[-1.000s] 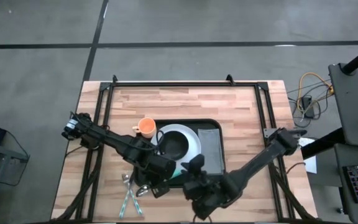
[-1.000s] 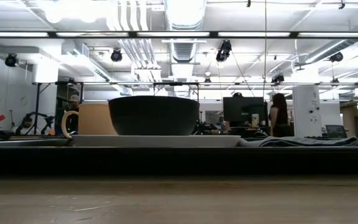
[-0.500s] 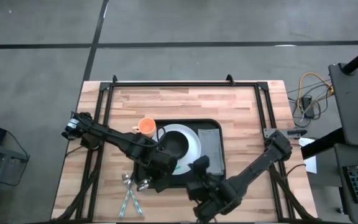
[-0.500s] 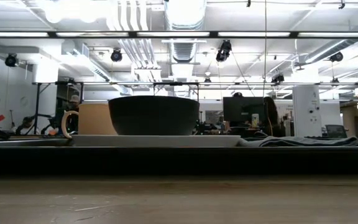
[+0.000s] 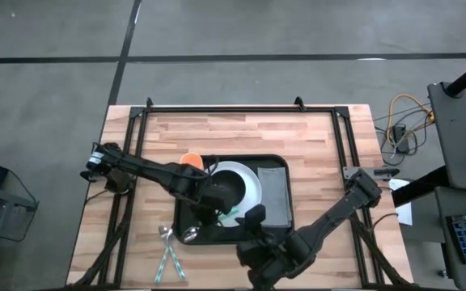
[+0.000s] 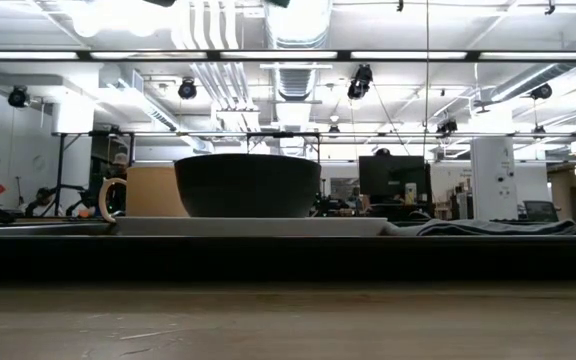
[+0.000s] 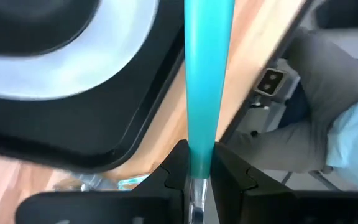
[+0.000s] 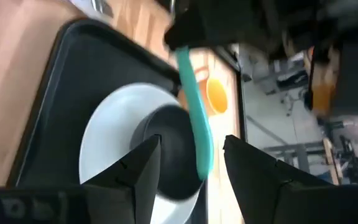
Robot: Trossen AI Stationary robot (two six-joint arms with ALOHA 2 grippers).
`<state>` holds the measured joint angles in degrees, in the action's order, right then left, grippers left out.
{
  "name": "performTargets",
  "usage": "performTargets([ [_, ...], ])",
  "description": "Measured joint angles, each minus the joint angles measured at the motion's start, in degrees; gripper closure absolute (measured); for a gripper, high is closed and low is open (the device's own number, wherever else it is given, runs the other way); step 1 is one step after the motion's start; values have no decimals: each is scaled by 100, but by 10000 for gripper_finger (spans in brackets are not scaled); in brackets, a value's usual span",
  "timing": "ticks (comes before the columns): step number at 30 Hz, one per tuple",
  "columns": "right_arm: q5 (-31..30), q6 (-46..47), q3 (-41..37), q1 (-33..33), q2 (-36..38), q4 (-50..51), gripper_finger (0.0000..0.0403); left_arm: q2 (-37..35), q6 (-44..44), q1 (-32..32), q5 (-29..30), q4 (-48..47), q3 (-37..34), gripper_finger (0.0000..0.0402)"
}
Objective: Set up tray
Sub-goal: Put the green spoon on the gray napkin on the black serving tray
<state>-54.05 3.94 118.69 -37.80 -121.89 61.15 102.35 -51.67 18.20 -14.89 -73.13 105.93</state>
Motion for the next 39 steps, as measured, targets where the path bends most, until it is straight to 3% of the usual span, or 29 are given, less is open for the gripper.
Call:
performTargets([
  [6, 225, -547, -59, 128, 0, -734, 236, -3, 340, 2, -62, 363, 0, 379],
  [24, 331, -1256, -109, 374, -265, -1546, 241, -7, 464, -31, -143, 482, 0, 379],
  [39, 442, -1227, -122, 454, -275, -1478, 374, -7, 512, -24, -290, 623, 55, 379],
])
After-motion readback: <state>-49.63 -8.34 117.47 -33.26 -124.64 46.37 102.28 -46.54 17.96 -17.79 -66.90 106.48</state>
